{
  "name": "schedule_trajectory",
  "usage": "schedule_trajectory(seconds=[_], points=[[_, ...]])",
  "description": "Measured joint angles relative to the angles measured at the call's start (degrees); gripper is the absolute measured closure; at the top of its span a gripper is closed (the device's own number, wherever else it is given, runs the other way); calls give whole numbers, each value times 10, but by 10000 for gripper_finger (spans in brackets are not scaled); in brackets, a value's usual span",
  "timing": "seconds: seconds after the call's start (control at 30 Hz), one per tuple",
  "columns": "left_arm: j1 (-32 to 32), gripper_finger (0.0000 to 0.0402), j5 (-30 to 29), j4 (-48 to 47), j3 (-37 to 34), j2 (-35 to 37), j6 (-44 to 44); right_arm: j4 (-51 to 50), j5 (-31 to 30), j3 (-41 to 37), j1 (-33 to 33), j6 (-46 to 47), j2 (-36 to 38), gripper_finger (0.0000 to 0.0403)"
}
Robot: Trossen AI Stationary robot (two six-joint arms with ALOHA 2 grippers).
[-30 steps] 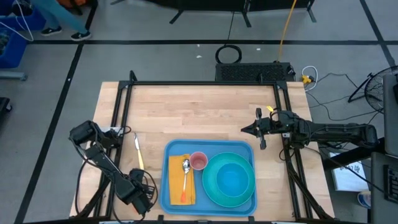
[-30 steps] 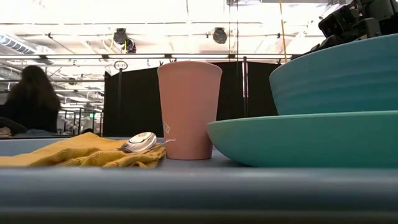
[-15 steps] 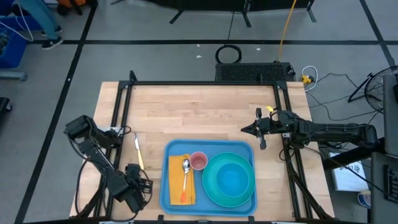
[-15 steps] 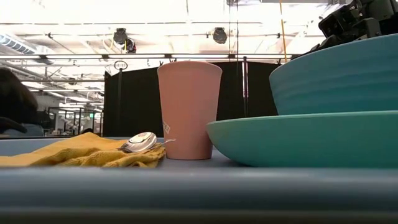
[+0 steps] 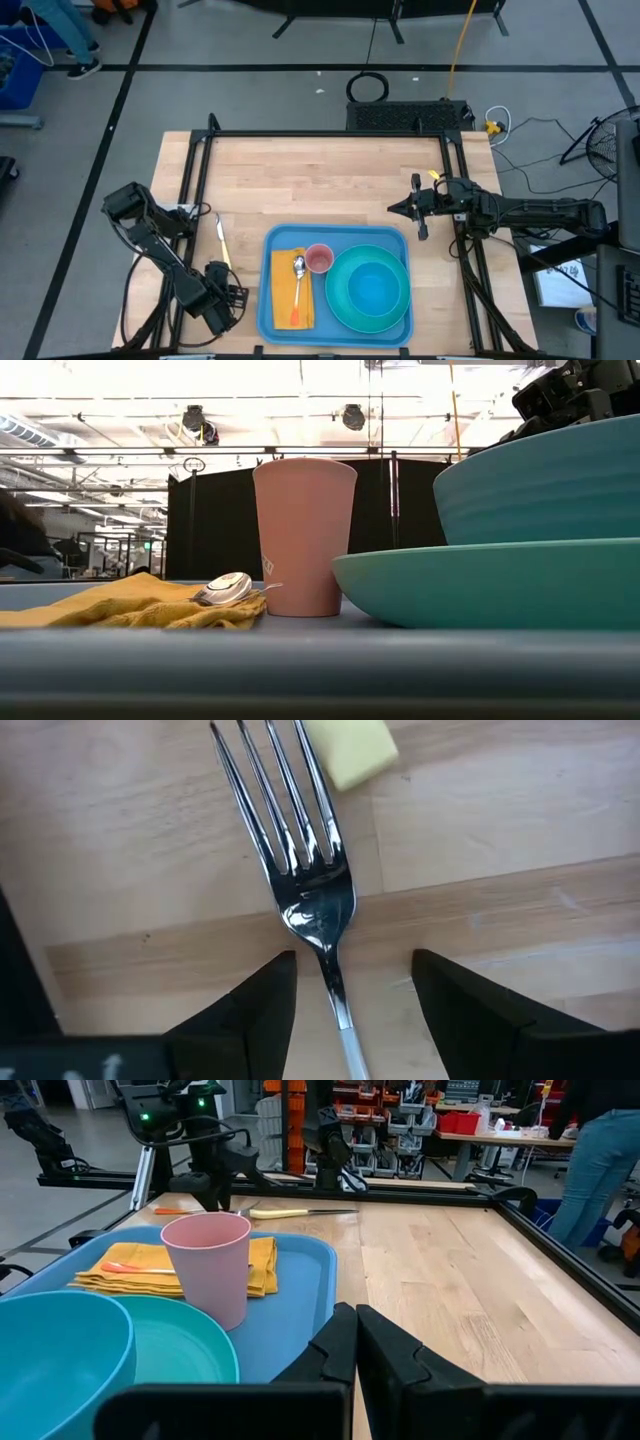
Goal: Set up tray
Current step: Put the orange fork on the yellow napkin to the left of the orange spoon
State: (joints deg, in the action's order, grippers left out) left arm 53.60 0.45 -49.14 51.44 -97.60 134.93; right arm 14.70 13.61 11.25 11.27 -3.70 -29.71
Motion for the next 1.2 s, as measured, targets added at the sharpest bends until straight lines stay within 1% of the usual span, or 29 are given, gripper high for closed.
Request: schedule_trajectory(seconds=[0.1, 0.17, 0.43, 0.77, 0.97, 1.03, 1.1, 1.2], points=[[0, 196, 1, 2, -1, 0, -3, 0, 0, 0, 0, 0, 0, 403], [0, 206, 1, 6, -1, 0, -3, 0, 0, 0, 0, 0, 0, 403], [0, 298, 0, 18, -1, -1, -12, -4, 0, 0, 0, 0, 0, 403], [-2, 388, -10, 21, 3, -2, -17, -4, 0, 0, 0, 0, 0, 403], [-9, 379, -15, -23, 40, -7, -17, -4, 0, 0, 0, 0, 0, 403], [-12, 386, -27, -32, 63, -6, -24, -4, 0, 0, 0, 0, 0, 403], [-15, 392, -48, -41, 86, -5, -29, -4, 0, 0, 0, 0, 0, 403], [-24, 388, -111, -46, 120, -5, -50, -4, 0, 0, 0, 0, 0, 403]])
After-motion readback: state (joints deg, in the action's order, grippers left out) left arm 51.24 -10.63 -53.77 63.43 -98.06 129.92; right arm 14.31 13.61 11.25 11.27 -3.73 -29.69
